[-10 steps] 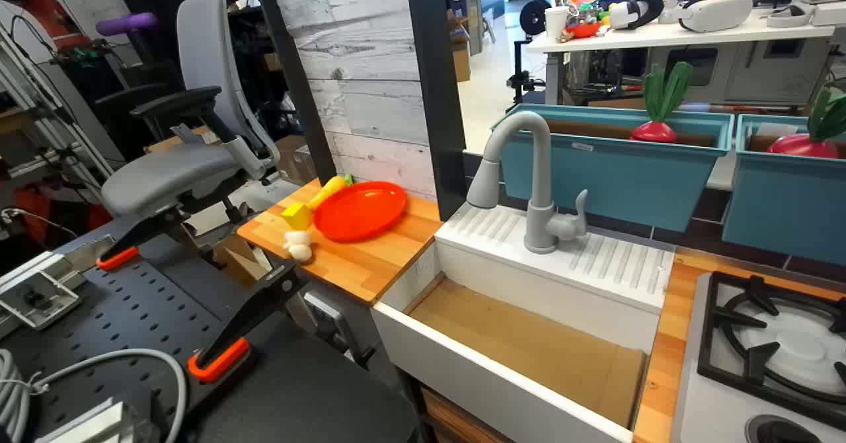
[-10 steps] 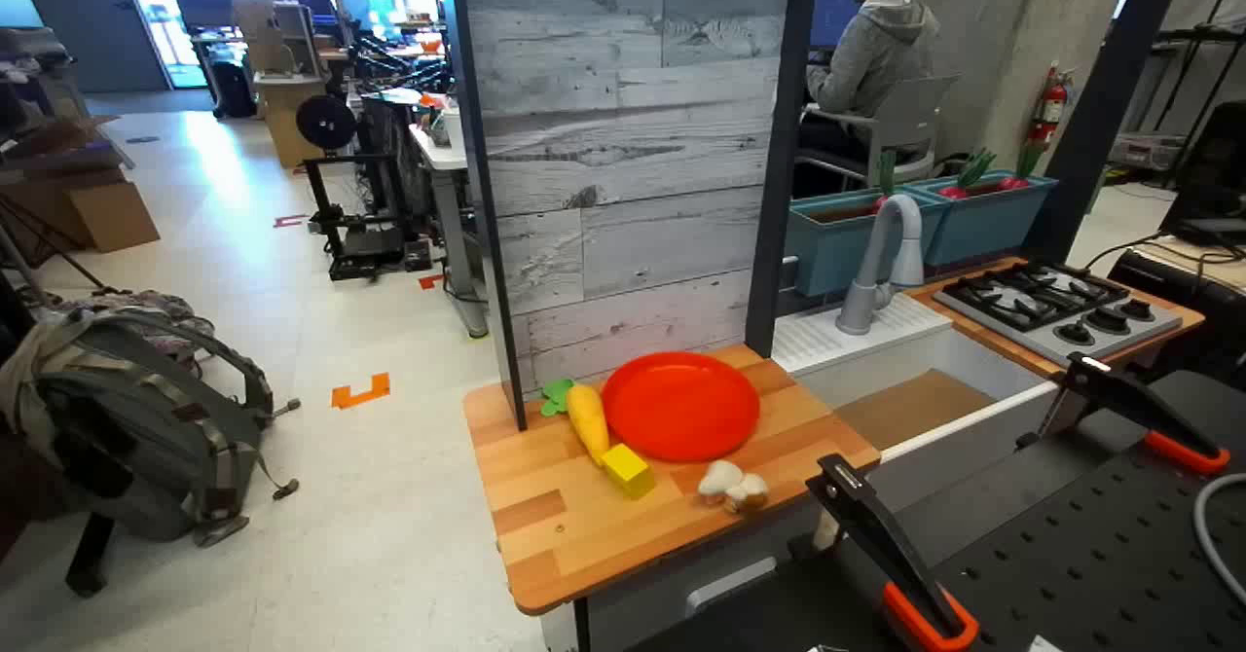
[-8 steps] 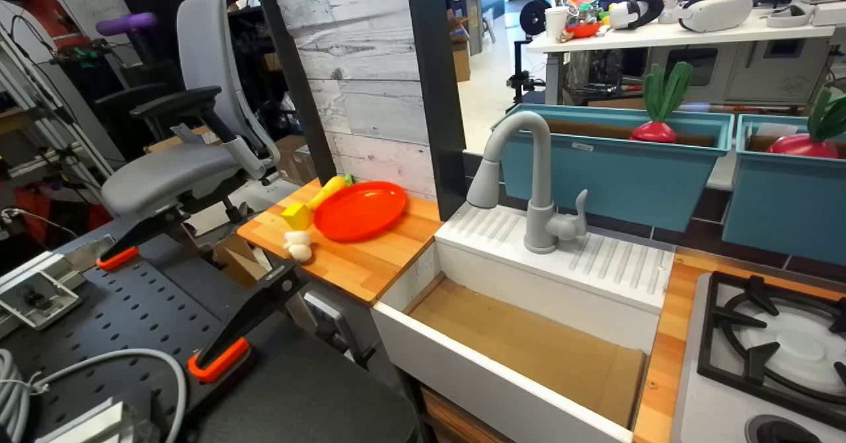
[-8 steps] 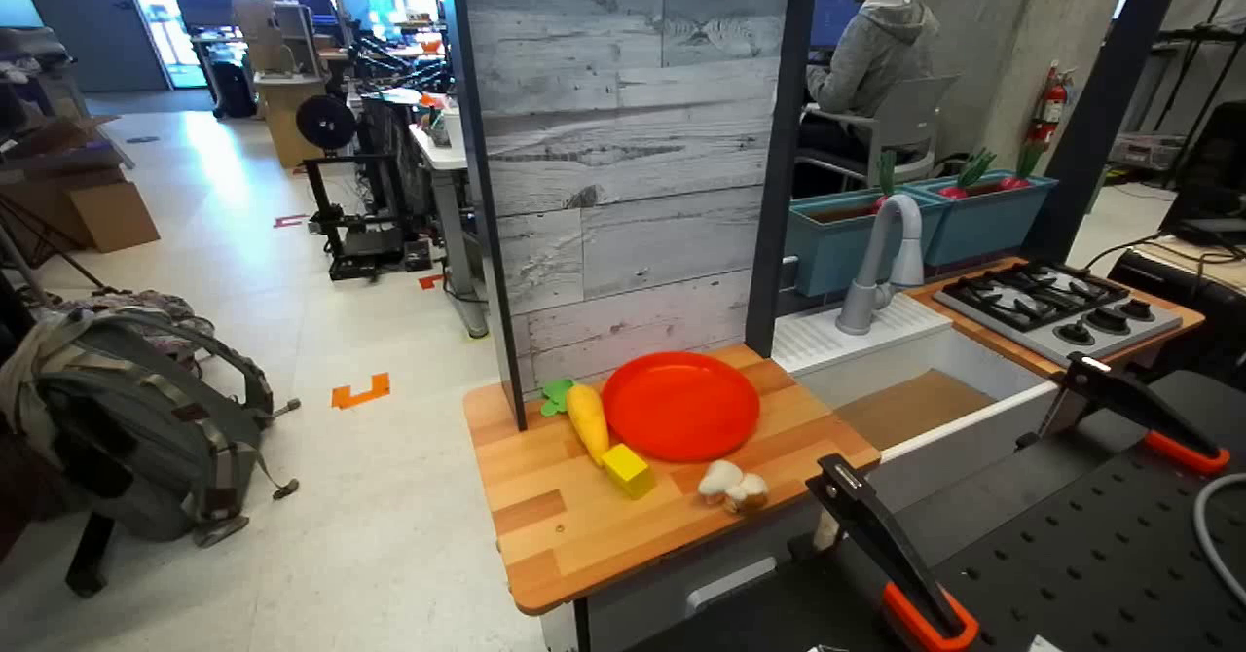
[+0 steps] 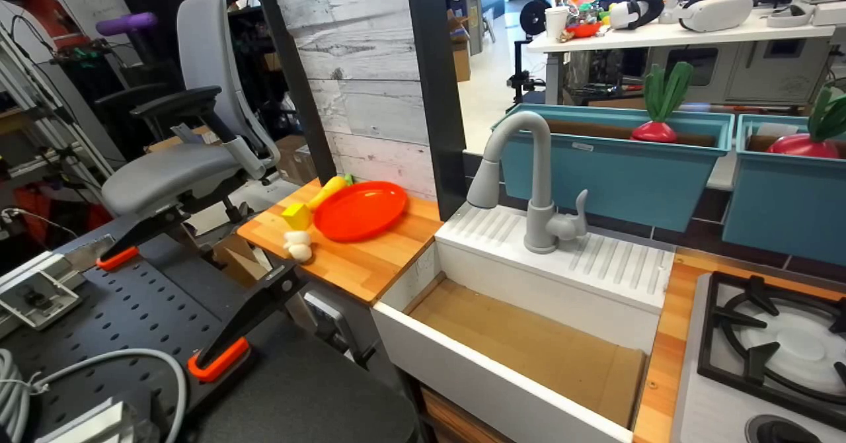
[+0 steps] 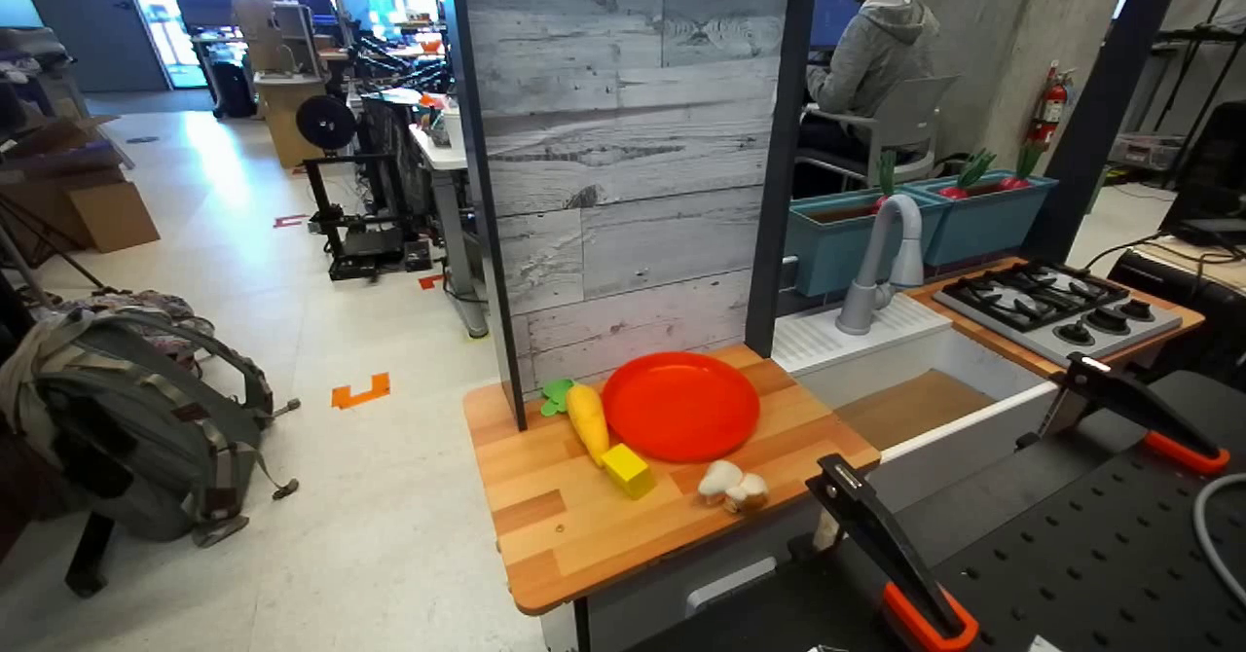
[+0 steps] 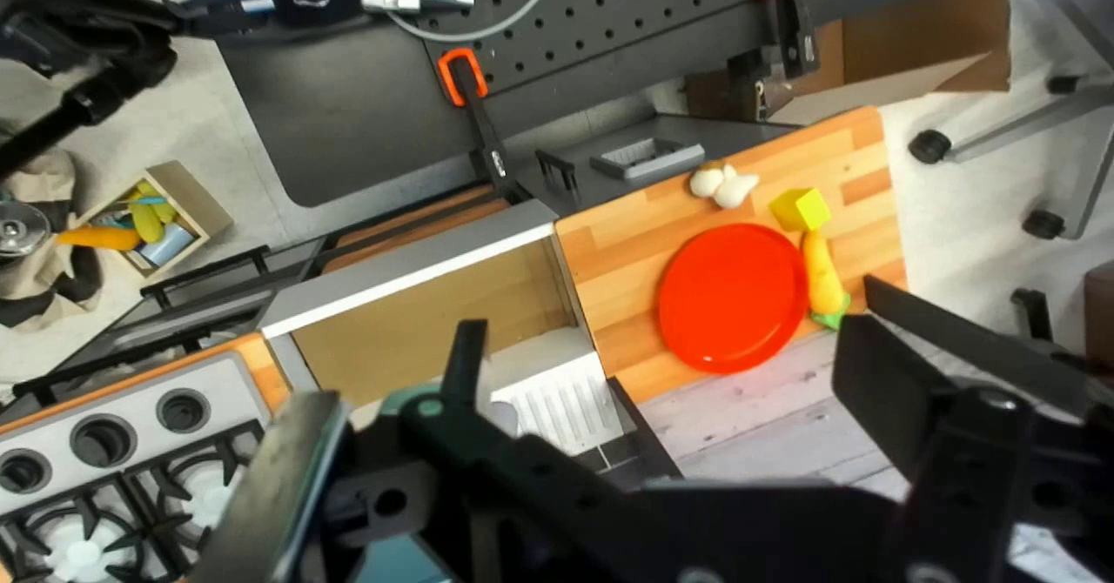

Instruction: Move the faucet to the left

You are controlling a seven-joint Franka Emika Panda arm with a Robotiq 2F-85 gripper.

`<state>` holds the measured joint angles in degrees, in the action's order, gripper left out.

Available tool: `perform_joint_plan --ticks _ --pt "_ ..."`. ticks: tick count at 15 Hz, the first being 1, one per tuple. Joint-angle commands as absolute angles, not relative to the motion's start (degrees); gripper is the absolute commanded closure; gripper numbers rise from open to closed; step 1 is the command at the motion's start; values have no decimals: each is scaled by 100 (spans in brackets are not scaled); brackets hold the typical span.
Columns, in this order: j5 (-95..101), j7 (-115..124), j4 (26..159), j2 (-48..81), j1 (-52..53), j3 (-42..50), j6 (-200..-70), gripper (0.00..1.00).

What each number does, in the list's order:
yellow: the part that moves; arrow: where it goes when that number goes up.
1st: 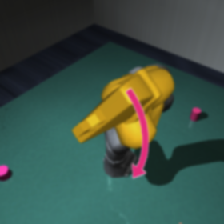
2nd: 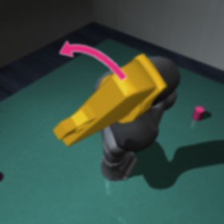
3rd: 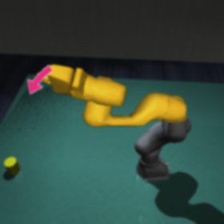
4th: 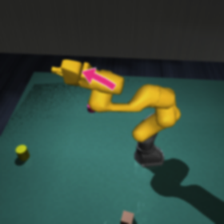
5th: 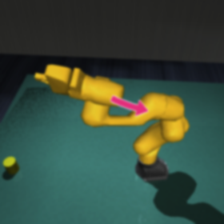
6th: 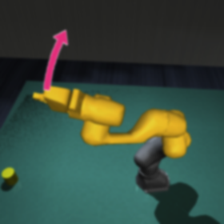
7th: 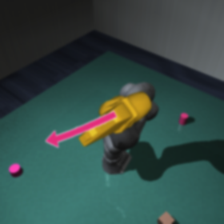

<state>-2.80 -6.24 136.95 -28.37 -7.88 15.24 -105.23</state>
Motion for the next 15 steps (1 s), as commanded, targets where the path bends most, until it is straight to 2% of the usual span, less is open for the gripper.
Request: perform_joint_plan --ticks 1,6,15 --pt "-771 -803 13496 -1859 -777 1603 -11672 0" --pt "-1323 -777 12858 -14 -820 1550 -12977 0" --pt "-1754 -602 11629 2452 -1245 1060 -14050 0"
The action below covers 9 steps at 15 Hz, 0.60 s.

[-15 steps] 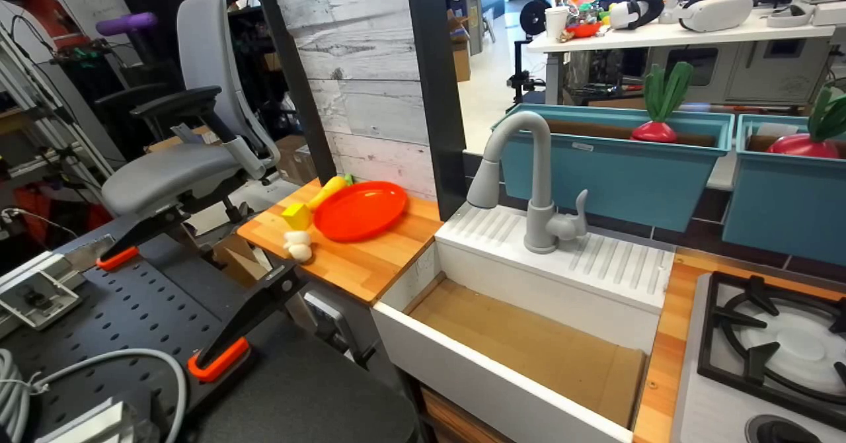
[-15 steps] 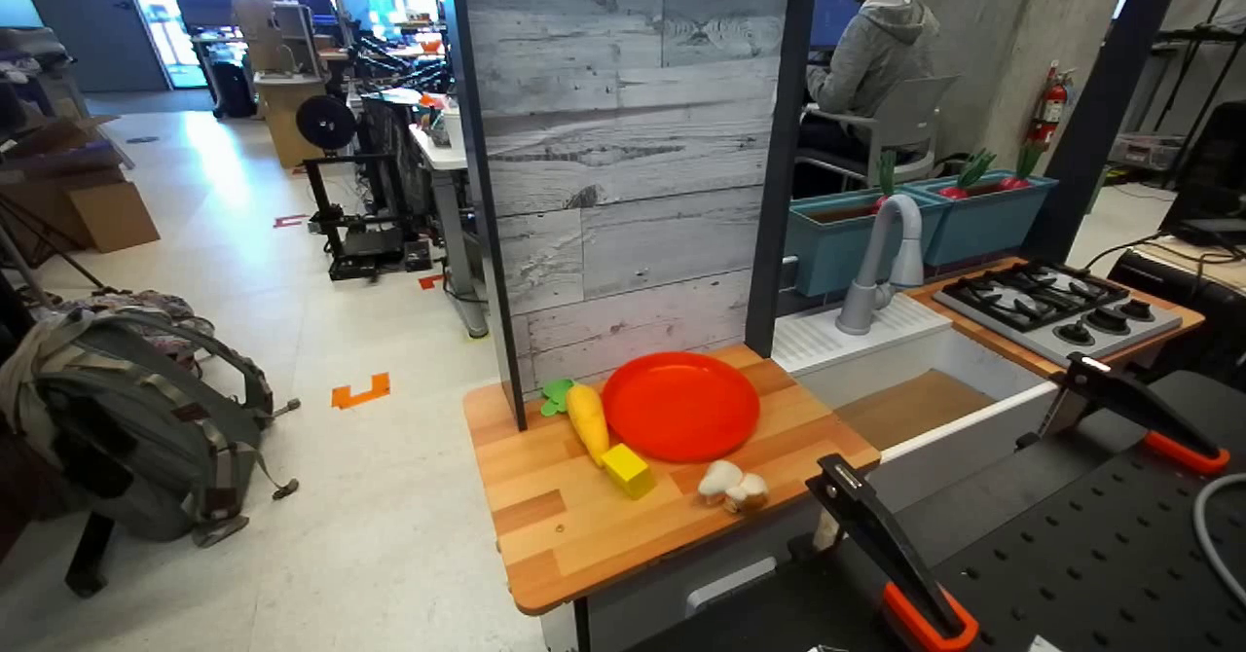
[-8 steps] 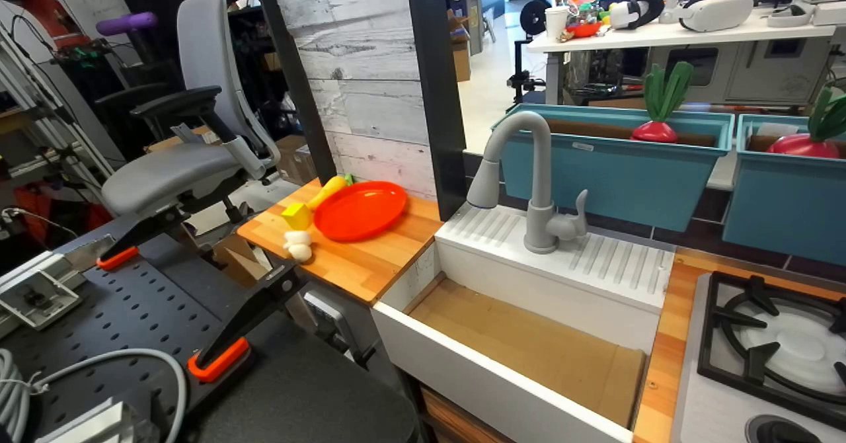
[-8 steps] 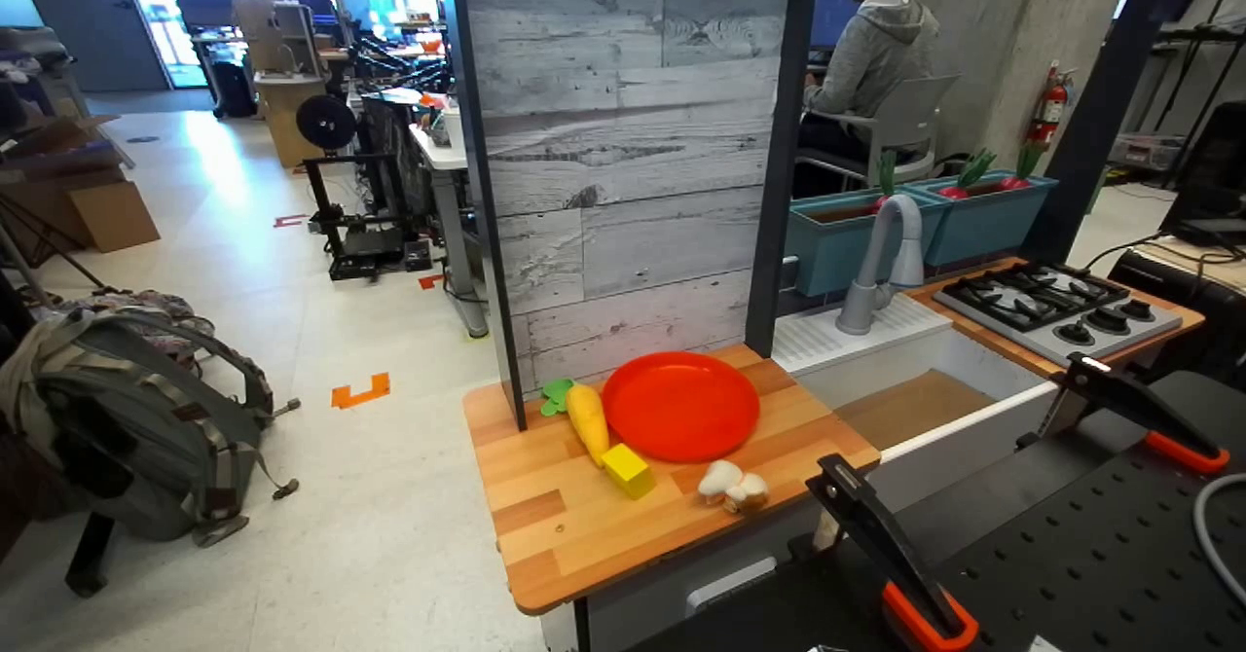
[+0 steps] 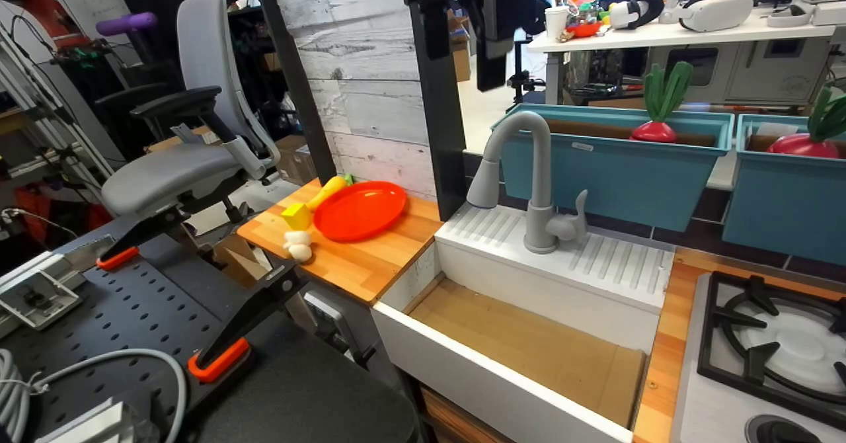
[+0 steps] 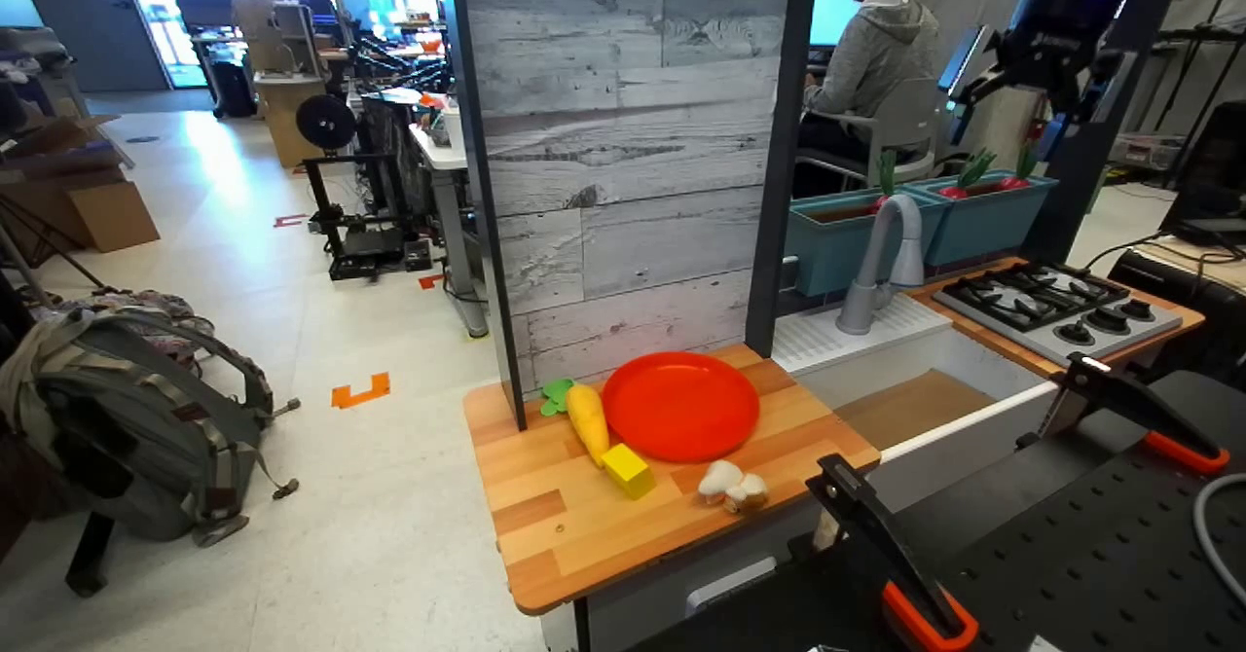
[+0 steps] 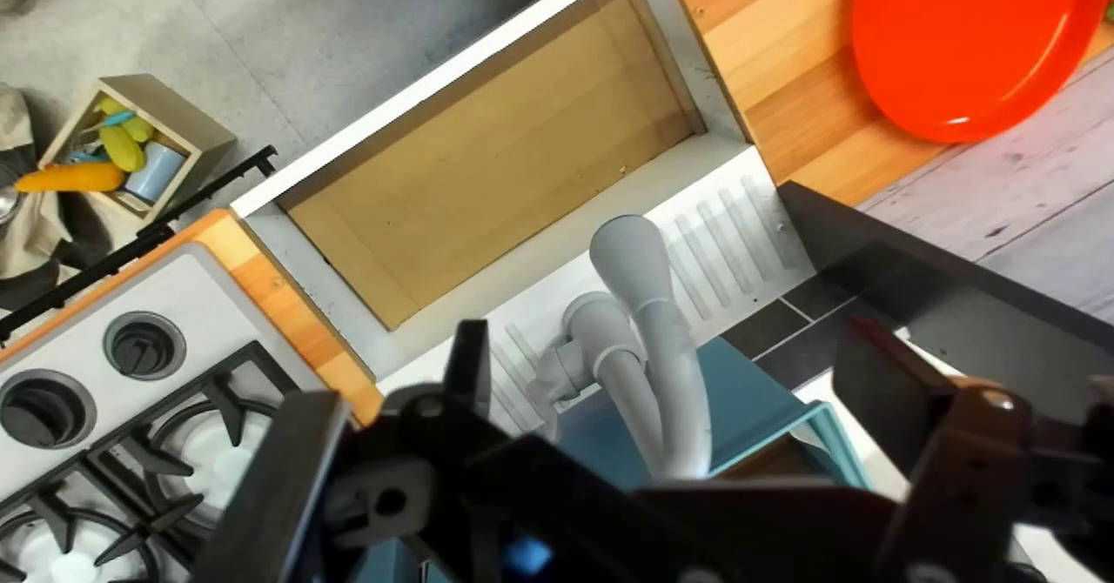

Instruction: Move the faucet to the left

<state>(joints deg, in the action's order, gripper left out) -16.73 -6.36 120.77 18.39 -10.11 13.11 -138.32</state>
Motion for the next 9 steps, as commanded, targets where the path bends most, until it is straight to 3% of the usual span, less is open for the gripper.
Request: perform_joint_plan --ticks 1,9 --pt "-1744 -578 11523 2633 -1291 995 -14089 0" --pt "-1734 -448 10865 3455 -1517 637 -14167 0"
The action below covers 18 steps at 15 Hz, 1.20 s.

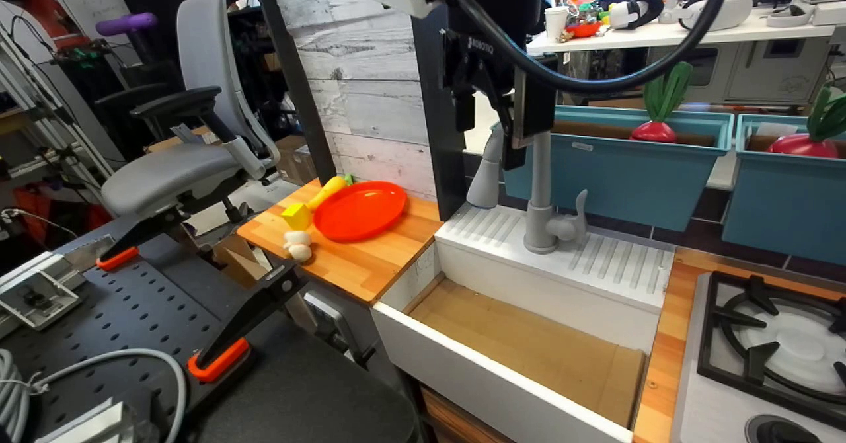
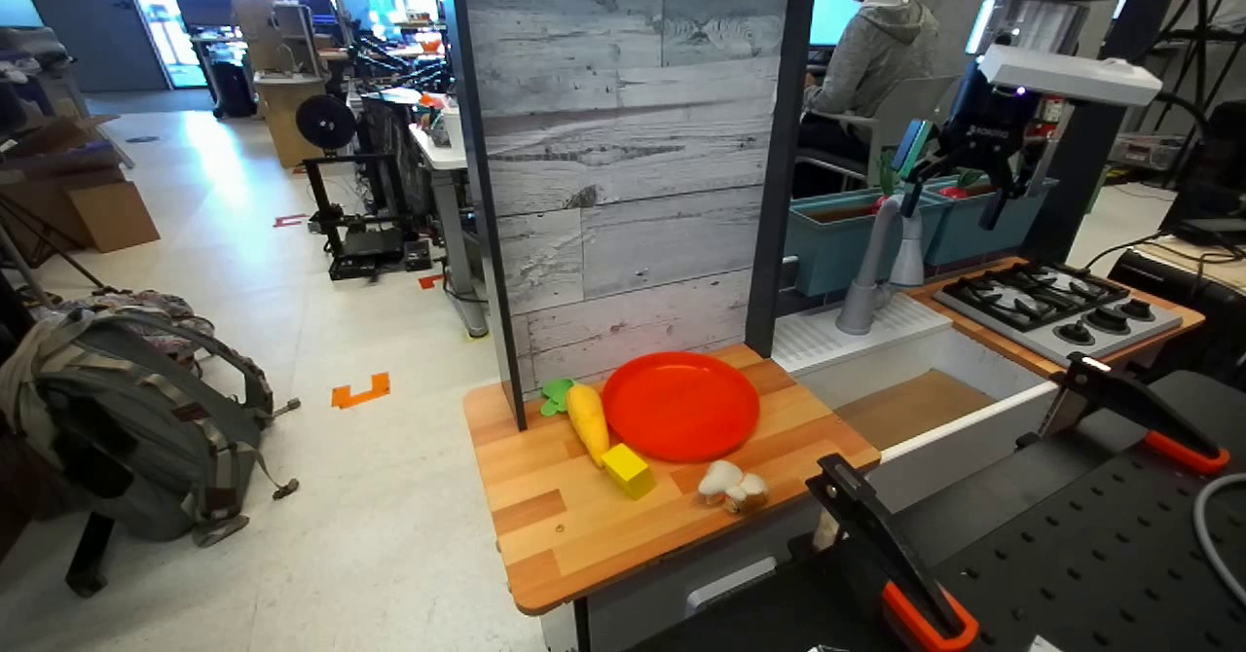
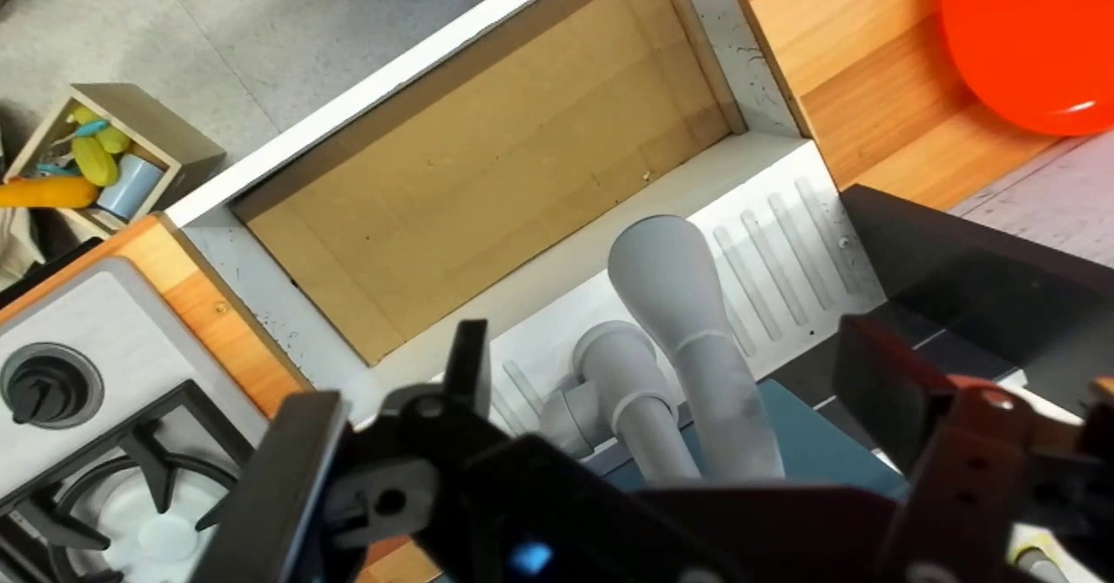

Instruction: Move the faucet to the left

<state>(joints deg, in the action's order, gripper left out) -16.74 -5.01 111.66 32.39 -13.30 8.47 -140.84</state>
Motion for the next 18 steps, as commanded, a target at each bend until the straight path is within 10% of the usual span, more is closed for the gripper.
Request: perform_joint_plan --ticks 1,3,4,14,18 --pt "-1758 -422 10771 3517 -1541 600 -14123 0" --pt "-1768 -372 10652 3615 -1566 548 -14119 0" --pt "-1757 -362 10623 3641 -1574 528 -14107 25" --pt "-1547 -88 10584 3693 -1458 625 -13780 95" --pt "-1883 -65 10475 3687 -1614 407 -13489 94"
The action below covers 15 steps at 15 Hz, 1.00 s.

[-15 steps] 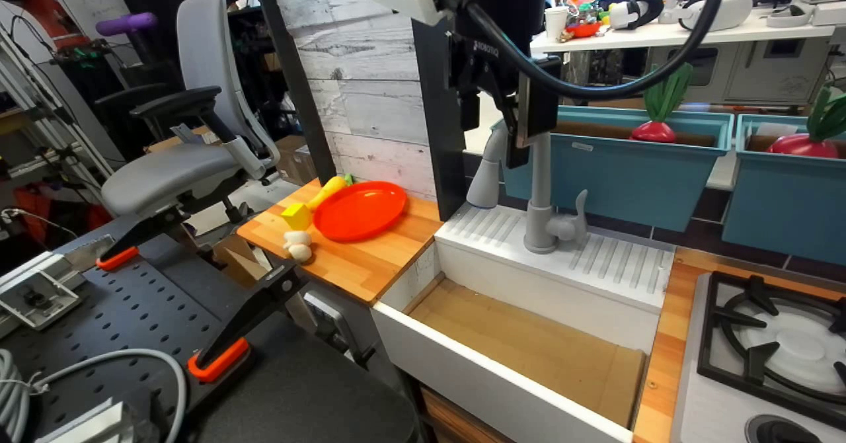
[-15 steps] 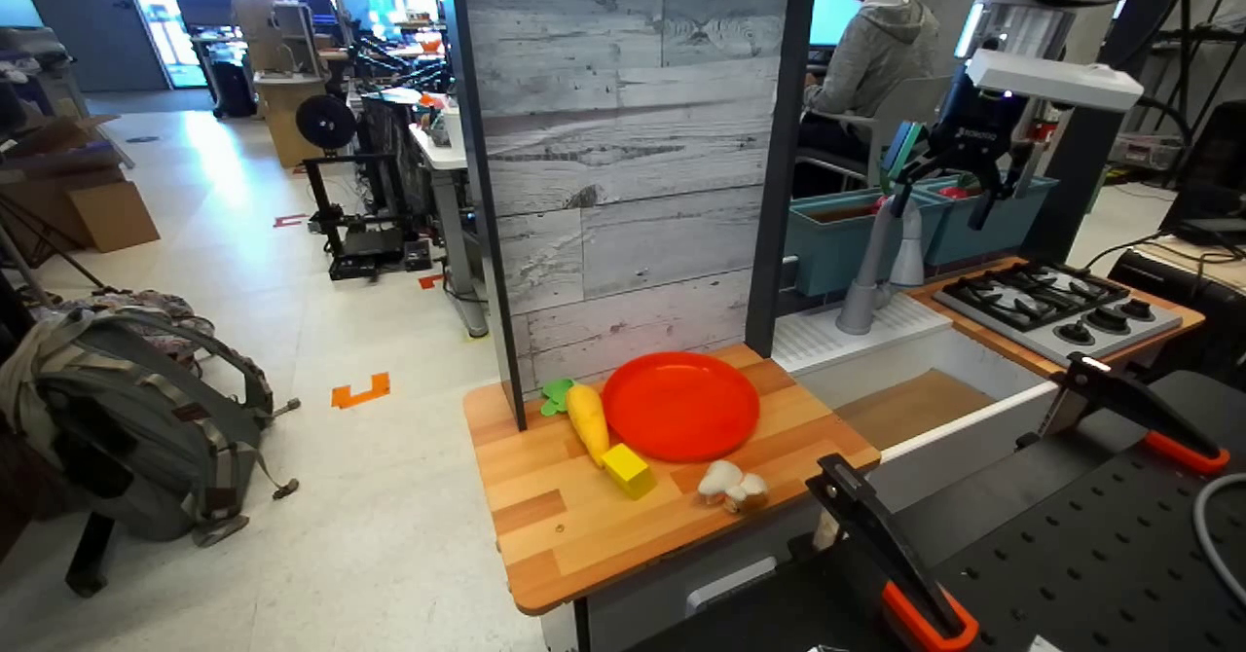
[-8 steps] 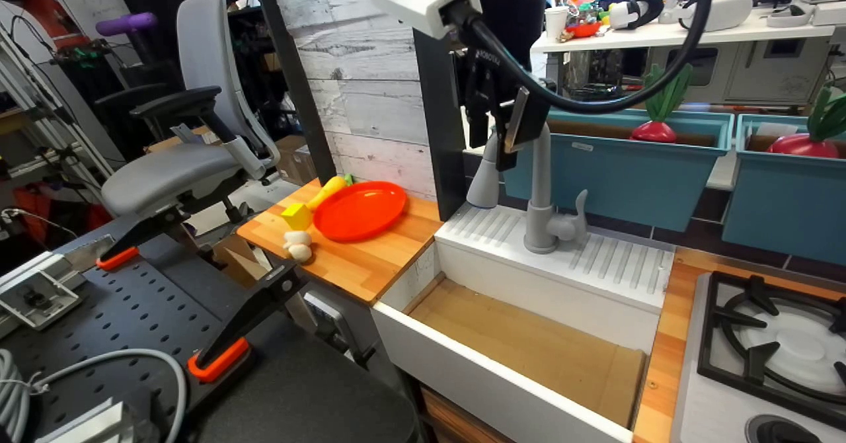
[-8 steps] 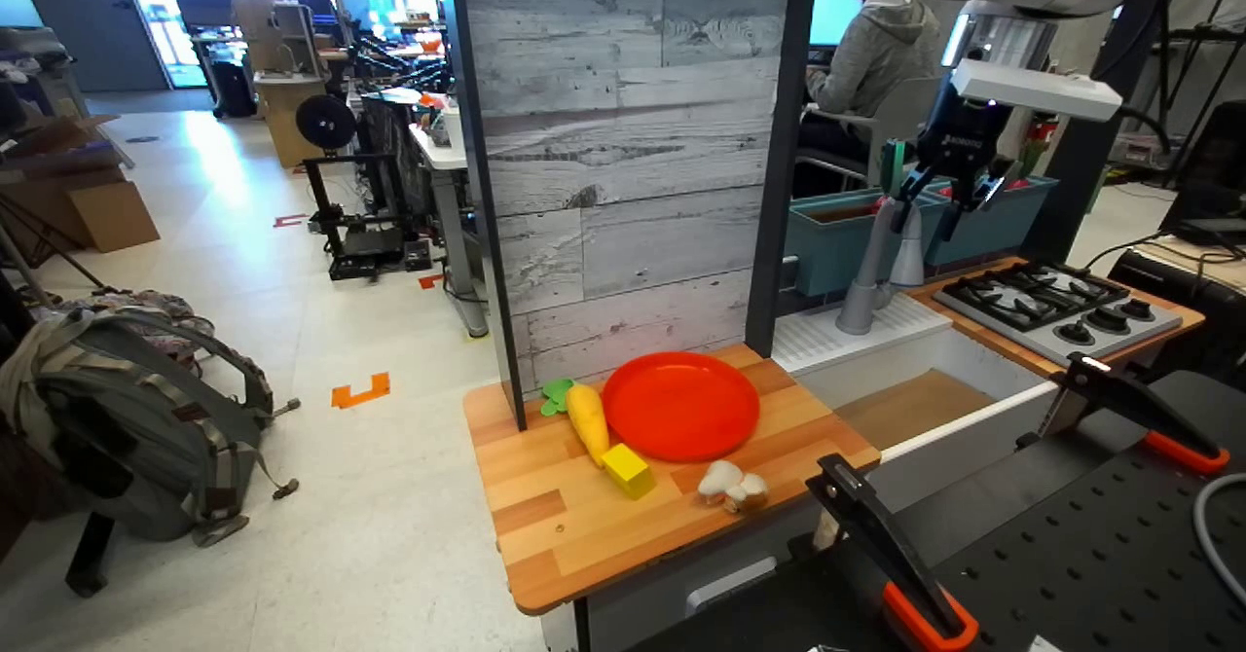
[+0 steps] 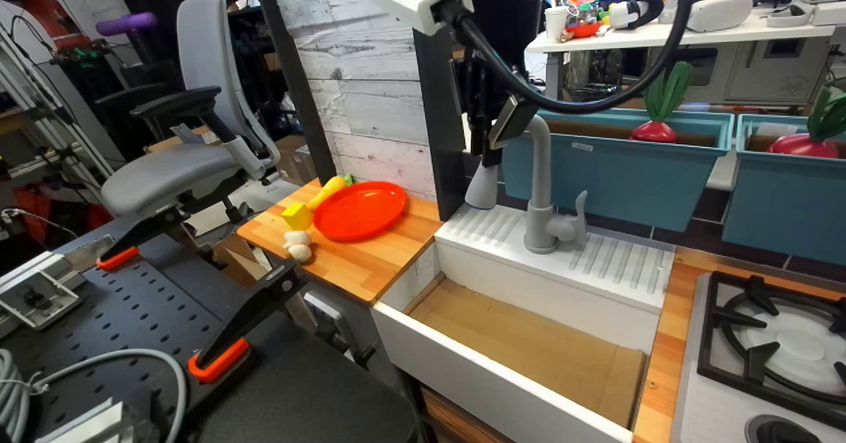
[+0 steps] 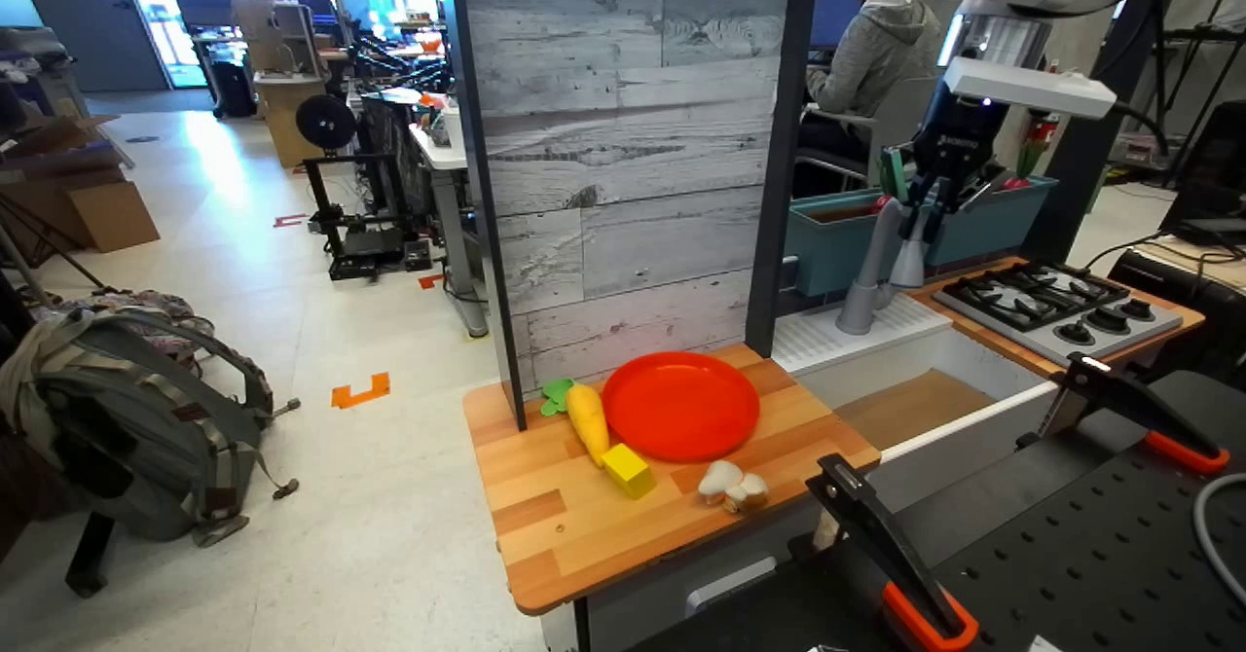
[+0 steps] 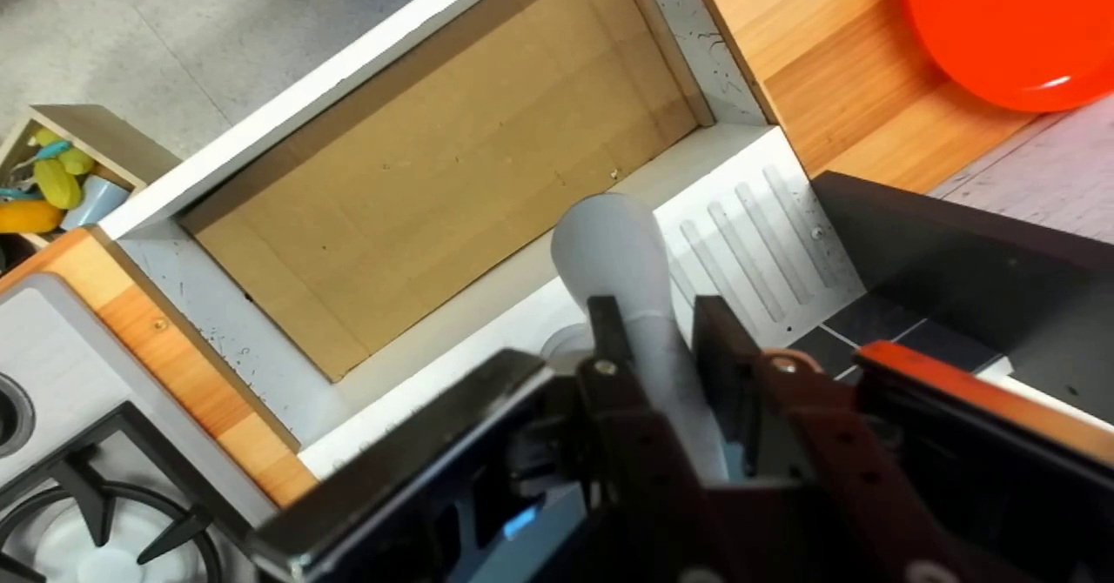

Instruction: Move the faucet to the left

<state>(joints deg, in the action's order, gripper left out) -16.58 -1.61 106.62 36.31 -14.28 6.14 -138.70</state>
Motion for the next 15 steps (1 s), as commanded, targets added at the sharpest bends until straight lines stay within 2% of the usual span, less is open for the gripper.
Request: perform_joint_plan --ticks 1,15 --pt "-2021 -71 10431 3703 -1660 329 -13474 94" --pt "-3652 63 9365 3975 -1847 -210 -13226 94"
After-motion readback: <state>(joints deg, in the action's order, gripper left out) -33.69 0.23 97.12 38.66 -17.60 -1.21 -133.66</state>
